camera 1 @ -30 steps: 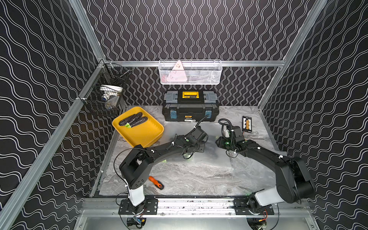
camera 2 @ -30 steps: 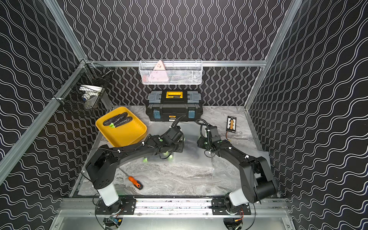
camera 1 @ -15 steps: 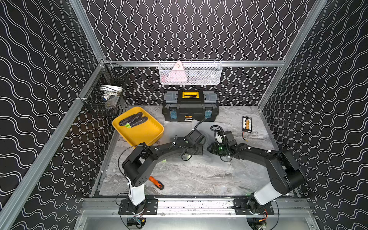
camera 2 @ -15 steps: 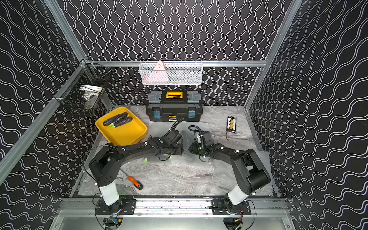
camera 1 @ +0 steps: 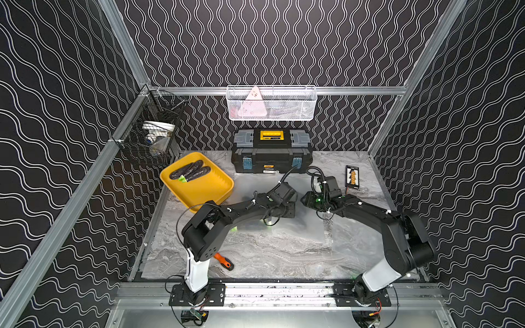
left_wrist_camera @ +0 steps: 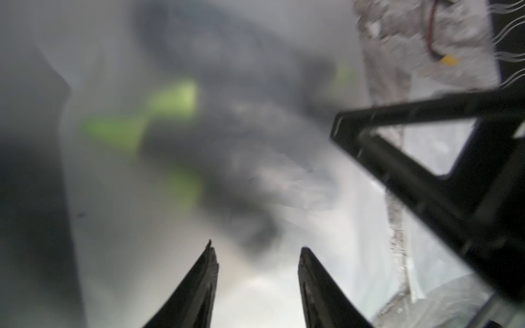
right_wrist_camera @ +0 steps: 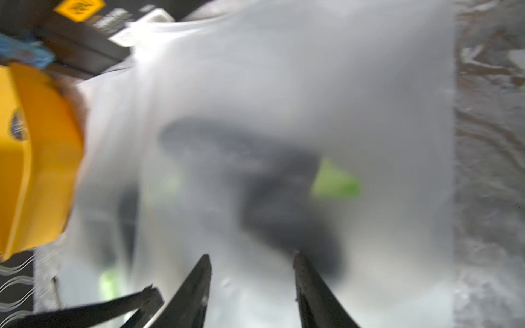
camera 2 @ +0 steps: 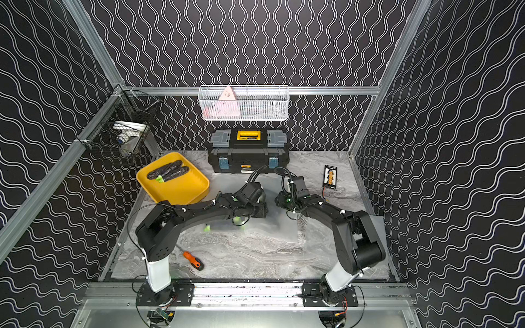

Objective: Place the eggplant in a zip-top bag and seal the zipper
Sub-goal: Adjust the zipper food storage bag at the center of the board, then pick up the zipper food storage bag at the center of the board.

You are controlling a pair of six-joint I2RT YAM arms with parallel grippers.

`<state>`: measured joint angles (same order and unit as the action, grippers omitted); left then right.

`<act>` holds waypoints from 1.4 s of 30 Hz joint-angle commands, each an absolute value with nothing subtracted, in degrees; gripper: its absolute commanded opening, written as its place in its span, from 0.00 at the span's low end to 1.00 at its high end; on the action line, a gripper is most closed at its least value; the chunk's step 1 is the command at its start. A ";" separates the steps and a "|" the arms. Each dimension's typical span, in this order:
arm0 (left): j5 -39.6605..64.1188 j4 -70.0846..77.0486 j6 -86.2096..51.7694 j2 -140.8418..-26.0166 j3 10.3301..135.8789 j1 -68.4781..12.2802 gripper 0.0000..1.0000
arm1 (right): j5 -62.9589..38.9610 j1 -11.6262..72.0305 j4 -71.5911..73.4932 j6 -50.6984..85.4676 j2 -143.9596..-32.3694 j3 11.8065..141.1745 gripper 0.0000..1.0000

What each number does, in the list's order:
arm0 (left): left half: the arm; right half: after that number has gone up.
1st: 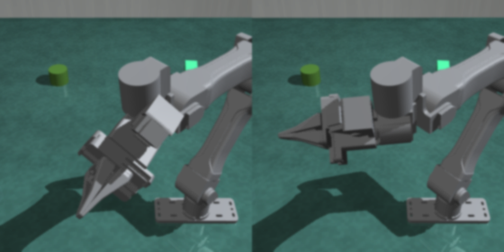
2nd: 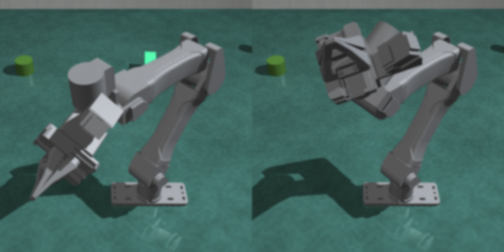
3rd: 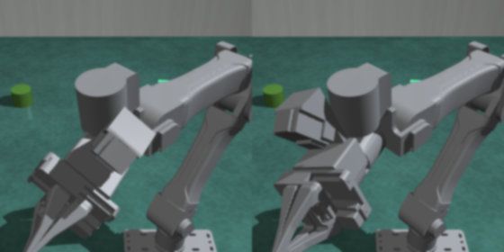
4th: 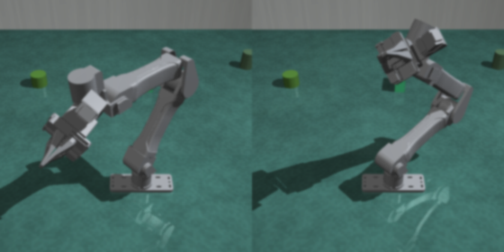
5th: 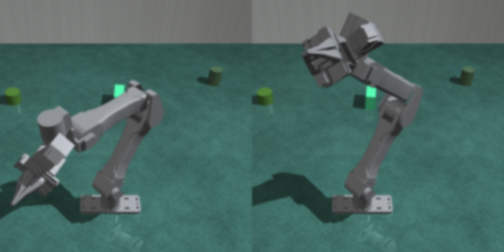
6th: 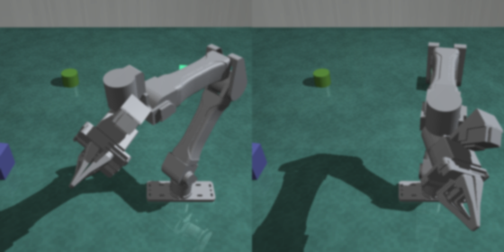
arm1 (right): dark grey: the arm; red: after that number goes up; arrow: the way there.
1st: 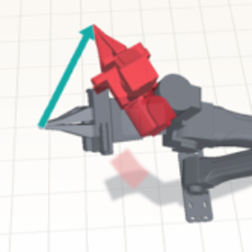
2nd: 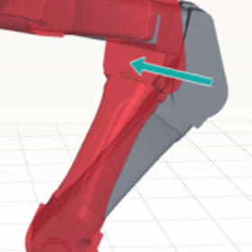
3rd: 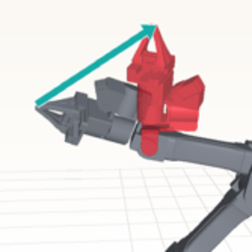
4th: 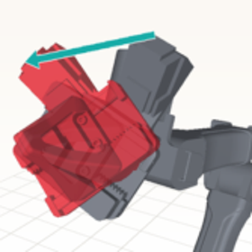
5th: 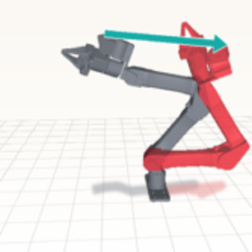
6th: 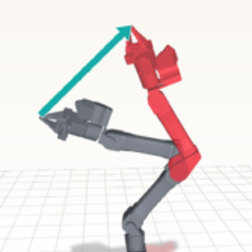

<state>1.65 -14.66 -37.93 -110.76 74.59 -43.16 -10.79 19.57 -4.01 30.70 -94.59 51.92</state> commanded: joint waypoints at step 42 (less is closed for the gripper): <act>-1.60 -21.93 -34.41 -98.39 74.56 -43.33 0.56 | 13.01 11.38 -28.68 36.74 -89.46 46.68 0.31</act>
<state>-1.30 -21.85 -34.54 -98.45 74.17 -43.38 13.98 11.68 -29.58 35.53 -89.62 47.03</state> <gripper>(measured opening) 0.561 0.319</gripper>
